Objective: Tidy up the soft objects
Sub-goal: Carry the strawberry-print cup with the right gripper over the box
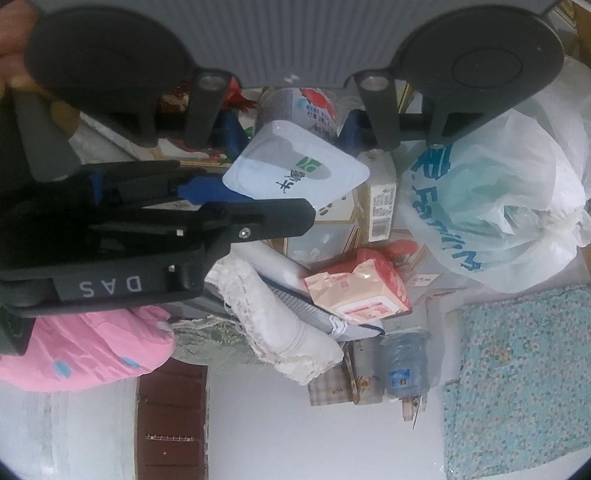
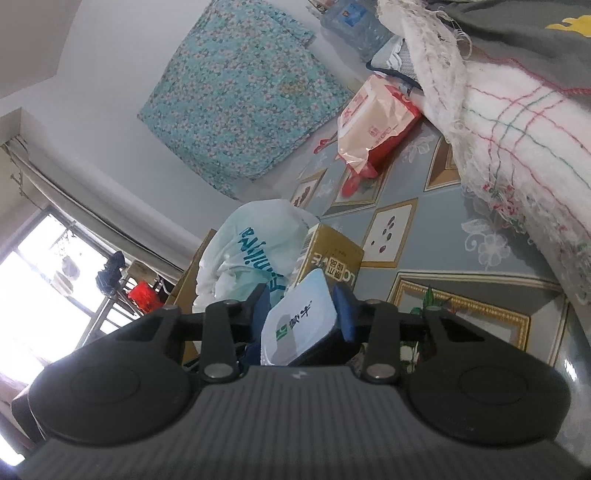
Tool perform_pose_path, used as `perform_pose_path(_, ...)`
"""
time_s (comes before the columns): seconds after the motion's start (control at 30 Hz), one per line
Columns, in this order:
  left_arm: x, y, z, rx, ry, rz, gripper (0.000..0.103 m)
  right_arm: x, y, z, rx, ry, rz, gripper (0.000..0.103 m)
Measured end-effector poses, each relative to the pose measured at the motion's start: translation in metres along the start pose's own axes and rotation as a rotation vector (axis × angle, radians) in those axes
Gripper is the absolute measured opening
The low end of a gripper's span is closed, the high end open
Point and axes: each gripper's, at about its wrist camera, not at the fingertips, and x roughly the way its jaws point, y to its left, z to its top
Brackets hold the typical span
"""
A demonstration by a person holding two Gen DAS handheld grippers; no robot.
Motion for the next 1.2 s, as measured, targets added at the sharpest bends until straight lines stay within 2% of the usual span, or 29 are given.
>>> perform_pose_path(0.2,-0.026,-0.003,0.009,0.014,-0.05,0.007,0.053,-0.017,0.018,0.001,-0.021,-0.015,0.022,0.038)
perform_pose_path(0.37,-0.061,0.0,0.021,0.02,-0.144,0.037,0.053,-0.032,0.054,0.005,-0.089,-0.043,0.068,0.038)
perform_pose_path(0.47,-0.079,0.008,0.028,0.005,-0.185,0.07,0.053,-0.034,0.079,0.009,-0.139,-0.039,0.1,0.038)
perform_pose_path(0.63,-0.109,0.031,0.033,-0.036,-0.228,0.17,0.053,-0.017,0.126,0.012,-0.232,0.01,0.151,0.038)
perform_pose_path(0.83,-0.138,0.071,0.037,-0.092,-0.236,0.331,0.053,0.03,0.183,0.01,-0.314,0.12,0.242,0.039)
perform_pose_path(1.0,-0.163,0.121,0.042,-0.182,-0.198,0.443,0.053,0.088,0.229,0.007,-0.312,0.268,0.329,0.039)
perform_pose_path(1.1,-0.176,0.154,0.041,-0.237,-0.149,0.476,0.053,0.128,0.257,0.001,-0.308,0.38,0.356,0.04)
perform_pose_path(1.2,-0.182,0.187,0.037,-0.293,-0.082,0.486,0.053,0.167,0.284,-0.014,-0.331,0.491,0.345,0.042)
